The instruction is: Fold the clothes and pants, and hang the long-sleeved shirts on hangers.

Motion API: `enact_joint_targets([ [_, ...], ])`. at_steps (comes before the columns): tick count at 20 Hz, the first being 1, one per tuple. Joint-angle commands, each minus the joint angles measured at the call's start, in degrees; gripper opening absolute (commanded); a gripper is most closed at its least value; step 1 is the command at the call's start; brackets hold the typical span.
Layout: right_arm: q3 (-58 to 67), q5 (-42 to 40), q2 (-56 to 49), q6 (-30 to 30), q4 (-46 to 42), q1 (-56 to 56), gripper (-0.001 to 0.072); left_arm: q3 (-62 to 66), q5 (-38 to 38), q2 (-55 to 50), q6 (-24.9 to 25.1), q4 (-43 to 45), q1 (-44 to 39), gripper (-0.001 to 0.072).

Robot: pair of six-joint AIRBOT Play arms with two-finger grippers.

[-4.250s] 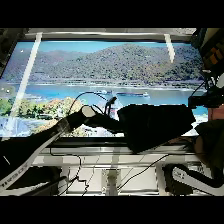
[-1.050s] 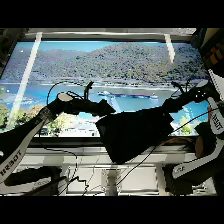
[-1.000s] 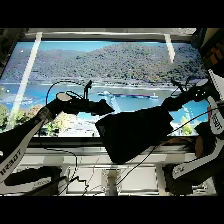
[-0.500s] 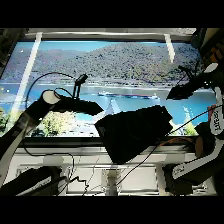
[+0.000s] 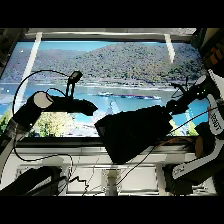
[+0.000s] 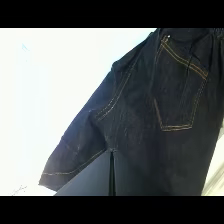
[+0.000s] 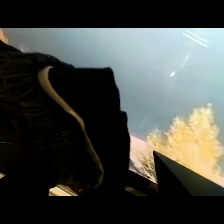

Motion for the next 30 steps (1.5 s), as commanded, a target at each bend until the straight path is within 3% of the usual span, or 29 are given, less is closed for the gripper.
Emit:
enact_joint_targets([
  [1,-5.6,-1.9,0.0,0.0,2.0,0.1,0.0686,0.0,0.1,0.2,0.0,-2.3,0.0,0.0006],
  [11,-12.2,-11.5,0.1,-0.1,9.9,6.7,0.0675,0.0,0.1,0.2,0.0,-2.5,0.0,0.0007],
  [12,-12.1,-11.8,0.1,-0.1,12.4,8.0,0.0568,0.0,0.1,0.2,0.0,-2.5,0.0,0.0006],
  [14,-11.4,-13.0,0.2,-0.1,18.1,10.6,0.0193,0.0,0.3,0.2,0.0,-2.5,0.0,0.0006],
  [15,-10.7,-13.2,0.2,0.0,21.0,11.7,0.004,0.0,0.4,0.2,0.0,-2.5,0.0,0.0006],
  [21,-0.2,-12.9,1.4,-0.3,41.0,14.6,0.0033,0.2,0.7,0.2,0.3,-2.4,0.1,0.0006],
  [25,10.5,-14.3,5.7,1.7,39.5,12.4,0.0033,1.3,0.7,1.8,0.3,-1.8,0.1,0.0006],
  [30,18.3,-20.5,11.5,16.9,28.4,-0.8,0.0033,1.3,1.1,7.9,0.3,4.9,0.1,0.0006],
])
